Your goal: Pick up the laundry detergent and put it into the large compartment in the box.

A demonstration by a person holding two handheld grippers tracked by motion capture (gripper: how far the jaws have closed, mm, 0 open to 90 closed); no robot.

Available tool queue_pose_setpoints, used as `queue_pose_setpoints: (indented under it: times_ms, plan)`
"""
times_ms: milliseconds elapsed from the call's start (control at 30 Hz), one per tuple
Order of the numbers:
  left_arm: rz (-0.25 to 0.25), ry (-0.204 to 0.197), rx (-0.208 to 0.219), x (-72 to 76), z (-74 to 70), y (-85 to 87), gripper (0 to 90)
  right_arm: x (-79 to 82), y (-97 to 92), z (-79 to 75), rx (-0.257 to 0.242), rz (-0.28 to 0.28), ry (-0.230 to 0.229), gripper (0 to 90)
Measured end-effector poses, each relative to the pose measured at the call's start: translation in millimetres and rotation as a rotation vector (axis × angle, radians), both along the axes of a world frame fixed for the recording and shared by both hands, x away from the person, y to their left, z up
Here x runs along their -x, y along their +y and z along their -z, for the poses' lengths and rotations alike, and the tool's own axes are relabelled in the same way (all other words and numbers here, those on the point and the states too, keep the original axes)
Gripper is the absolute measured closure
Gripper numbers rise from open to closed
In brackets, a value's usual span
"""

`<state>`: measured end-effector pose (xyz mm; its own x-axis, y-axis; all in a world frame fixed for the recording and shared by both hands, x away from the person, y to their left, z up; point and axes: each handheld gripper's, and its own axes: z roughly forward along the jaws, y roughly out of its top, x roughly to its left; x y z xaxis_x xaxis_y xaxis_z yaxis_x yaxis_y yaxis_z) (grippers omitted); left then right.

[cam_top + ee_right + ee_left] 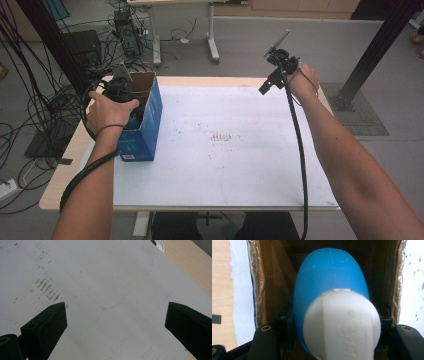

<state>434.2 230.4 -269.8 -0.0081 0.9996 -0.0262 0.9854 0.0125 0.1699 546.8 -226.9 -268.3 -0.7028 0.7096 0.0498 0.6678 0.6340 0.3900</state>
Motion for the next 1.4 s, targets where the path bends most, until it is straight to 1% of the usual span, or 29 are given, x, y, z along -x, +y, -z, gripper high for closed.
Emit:
queue_pose_setpoints:
  times_ms: [267, 467, 533, 633, 767, 1033, 1333, 1400]
  plan:
    - [-0.001, -0.001, 0.005, 0.2, 0.7, 2.1, 33.3, -0.3, -1.0, 0.9, -0.002, 0.003, 0.007, 3.9]
    - [0.002, -0.001, -0.003, 0.9, -3.9, 0.1, 34.5, -0.2, 0.2, 0.4, 0.001, 0.004, 0.005, 3.9]
    - [0.004, -0.005, -0.007, 1.1, -8.0, -0.8, 34.6, -0.3, 0.2, 0.2, 0.005, -0.002, -0.001, 3.9]
    - [0.007, -0.009, -0.004, 1.3, -14.2, -2.1, 34.2, 0.2, 0.9, -0.2, 0.004, 0.001, 0.002, 4.0]
    - [0.012, -0.017, -0.011, 2.0, -22.6, -3.9, 33.0, 0.4, 1.1, -0.3, 0.002, 0.002, 0.002, 3.9]
    - [0.012, -0.045, -0.016, 6.1, -41.9, -4.7, 32.7, 1.8, 1.0, -2.1, 0.001, -0.001, -0.005, 3.9]
    - [0.026, -0.066, -0.005, 10.9, -61.5, -7.5, 30.7, 3.5, 4.0, -2.9, -0.004, -0.005, -0.01, 3.9]
    - [0.031, -0.062, -0.003, 12.2, -66.0, -8.8, 28.6, 4.0, 4.9, -3.0, -0.004, -0.007, -0.008, 3.9]
